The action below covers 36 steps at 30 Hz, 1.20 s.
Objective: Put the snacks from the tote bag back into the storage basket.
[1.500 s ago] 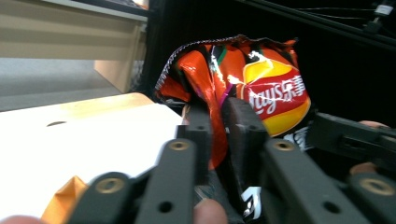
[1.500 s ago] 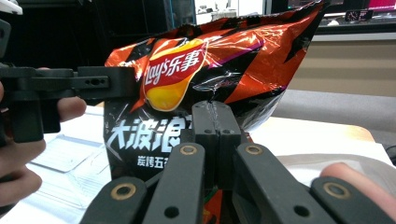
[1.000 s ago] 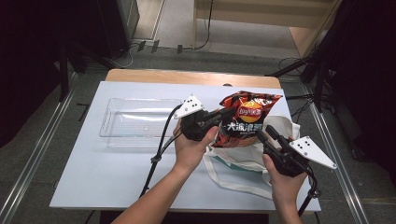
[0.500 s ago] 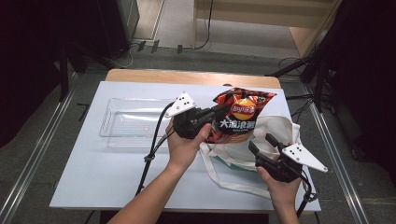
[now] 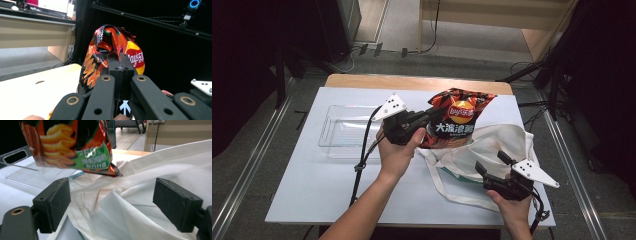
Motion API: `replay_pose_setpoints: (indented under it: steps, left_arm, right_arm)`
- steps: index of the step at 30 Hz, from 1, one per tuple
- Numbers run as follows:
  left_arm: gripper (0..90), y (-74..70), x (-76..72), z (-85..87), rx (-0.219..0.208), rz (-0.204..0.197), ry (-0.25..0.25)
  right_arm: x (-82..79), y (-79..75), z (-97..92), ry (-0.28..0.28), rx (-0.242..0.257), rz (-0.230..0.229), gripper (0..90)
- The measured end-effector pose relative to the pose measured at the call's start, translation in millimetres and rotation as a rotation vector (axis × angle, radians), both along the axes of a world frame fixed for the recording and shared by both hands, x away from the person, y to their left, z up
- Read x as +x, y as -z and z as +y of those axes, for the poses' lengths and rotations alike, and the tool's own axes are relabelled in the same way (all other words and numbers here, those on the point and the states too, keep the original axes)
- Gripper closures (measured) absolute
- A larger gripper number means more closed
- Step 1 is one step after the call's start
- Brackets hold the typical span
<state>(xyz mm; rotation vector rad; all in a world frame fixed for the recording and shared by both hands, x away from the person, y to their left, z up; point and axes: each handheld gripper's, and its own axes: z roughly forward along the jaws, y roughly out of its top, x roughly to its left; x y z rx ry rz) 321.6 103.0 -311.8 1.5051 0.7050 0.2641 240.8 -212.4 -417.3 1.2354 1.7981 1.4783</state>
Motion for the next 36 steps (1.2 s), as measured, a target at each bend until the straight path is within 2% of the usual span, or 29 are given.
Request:
replay_pose_setpoints:
  steps: [4, 7, 19, 36]
  left_arm:
    - [90.0, -3.4, 0.5, 6.7, -0.012, 0.001, -0.005]
    - [90.0, -4.8, 1.7, 12.7, -0.014, 0.001, -0.011]
    - [90.0, -6.4, 2.8, 34.2, 0.001, -0.005, -0.045]
    - [90.0, -14.5, 0.4, 54.4, -0.007, -0.022, -0.077]
  right_arm:
    - [-2.1, 1.7, 1.3, -0.032, 0.003, -0.007, 13.1]
    - [-2.4, 2.8, 1.0, -0.031, 0.013, -0.003, 13.2]
    - [-0.6, 4.6, 5.7, -0.041, -0.003, 0.0, 14.0]
    - [-0.6, 7.9, 5.6, -0.035, 0.003, 0.021, 14.4]
